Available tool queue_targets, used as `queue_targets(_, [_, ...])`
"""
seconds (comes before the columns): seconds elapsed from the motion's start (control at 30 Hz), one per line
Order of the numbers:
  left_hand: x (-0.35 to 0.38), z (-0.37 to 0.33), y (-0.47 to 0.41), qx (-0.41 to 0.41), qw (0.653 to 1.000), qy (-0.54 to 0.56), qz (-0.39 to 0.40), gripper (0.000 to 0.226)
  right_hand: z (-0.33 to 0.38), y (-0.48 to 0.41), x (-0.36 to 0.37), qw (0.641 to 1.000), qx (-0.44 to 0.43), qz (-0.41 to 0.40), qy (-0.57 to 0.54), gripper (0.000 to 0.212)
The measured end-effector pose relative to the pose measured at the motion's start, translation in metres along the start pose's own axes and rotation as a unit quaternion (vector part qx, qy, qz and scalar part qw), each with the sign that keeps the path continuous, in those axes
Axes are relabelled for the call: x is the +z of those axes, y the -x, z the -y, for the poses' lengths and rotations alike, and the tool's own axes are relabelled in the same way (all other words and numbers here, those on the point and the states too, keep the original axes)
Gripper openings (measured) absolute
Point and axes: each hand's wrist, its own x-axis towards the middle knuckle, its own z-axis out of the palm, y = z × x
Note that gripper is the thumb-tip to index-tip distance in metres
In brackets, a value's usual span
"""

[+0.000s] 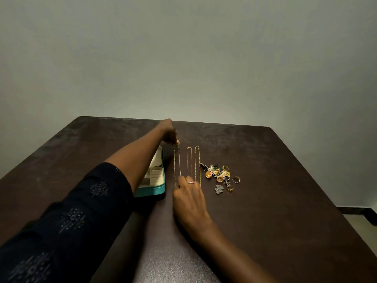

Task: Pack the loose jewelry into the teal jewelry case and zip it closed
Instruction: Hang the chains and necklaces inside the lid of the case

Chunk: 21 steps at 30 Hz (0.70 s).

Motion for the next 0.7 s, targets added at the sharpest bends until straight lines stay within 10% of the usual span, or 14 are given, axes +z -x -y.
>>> queue_targets(0.7, [0.040,0.010,-0.033,0.181,0.966,-0.180,-0.028,0.019,0.021,-0.007,0.015,0.991,0.058,0.098,0.072,0.016])
